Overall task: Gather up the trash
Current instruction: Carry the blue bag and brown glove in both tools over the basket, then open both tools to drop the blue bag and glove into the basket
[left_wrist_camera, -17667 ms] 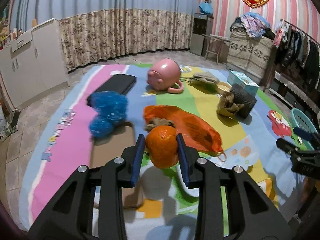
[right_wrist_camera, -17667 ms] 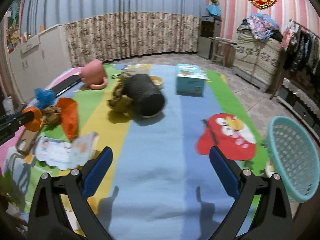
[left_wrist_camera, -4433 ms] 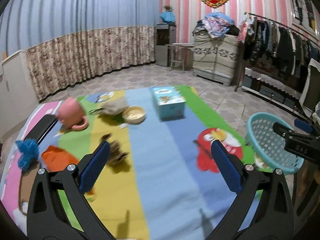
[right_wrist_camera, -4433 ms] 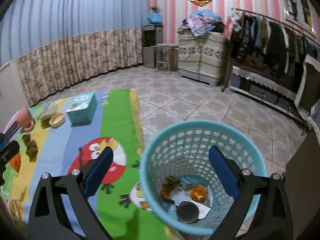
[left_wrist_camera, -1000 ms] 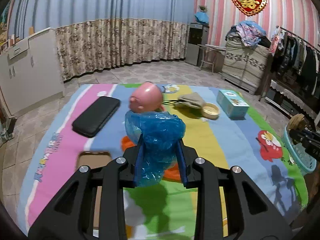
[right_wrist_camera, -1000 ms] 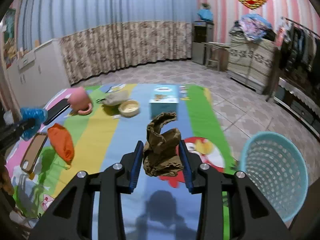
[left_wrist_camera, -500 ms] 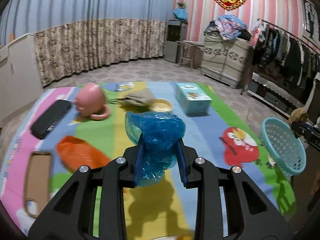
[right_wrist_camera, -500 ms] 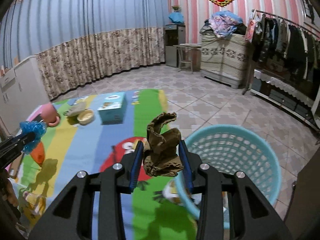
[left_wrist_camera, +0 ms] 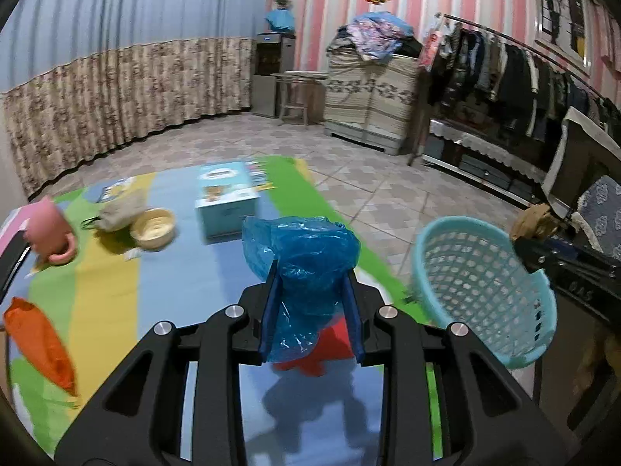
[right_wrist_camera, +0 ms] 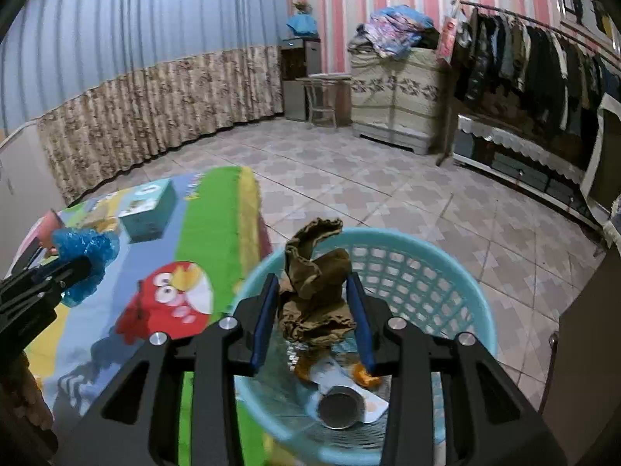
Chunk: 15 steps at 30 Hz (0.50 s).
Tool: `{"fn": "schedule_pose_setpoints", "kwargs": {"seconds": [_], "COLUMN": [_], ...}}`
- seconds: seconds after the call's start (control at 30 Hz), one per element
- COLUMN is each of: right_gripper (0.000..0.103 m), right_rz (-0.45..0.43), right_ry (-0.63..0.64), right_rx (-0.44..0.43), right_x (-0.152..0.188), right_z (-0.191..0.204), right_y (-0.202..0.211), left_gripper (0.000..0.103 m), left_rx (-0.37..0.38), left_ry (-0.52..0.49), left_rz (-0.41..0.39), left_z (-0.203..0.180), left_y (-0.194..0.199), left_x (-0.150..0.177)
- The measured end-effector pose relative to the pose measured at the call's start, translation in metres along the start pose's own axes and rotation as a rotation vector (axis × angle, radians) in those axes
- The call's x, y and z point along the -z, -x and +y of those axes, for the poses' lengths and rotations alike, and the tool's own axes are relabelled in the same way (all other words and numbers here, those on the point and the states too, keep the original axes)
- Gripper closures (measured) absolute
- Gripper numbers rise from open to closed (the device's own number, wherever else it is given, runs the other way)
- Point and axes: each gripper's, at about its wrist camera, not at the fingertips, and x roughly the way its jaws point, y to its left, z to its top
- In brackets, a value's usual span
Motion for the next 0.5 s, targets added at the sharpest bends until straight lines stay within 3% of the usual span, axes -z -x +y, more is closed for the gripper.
{"fn": "schedule_pose_setpoints", "kwargs": {"seconds": [0.5], "right_gripper": [0.067], "right_rz": [0.007], "right_ry": [-0.157], "right_rx": [0.075], "right_x": [0.005], "right_z": [-0.075], "right_y": [-0.015], "left_gripper": [0.074], "left_rx": [0.174], "left_ry": [-0.102], "left_rz": [0.041], "left_z": [-0.119], "left_y": [-0.053], "left_x": [-0.003]}}
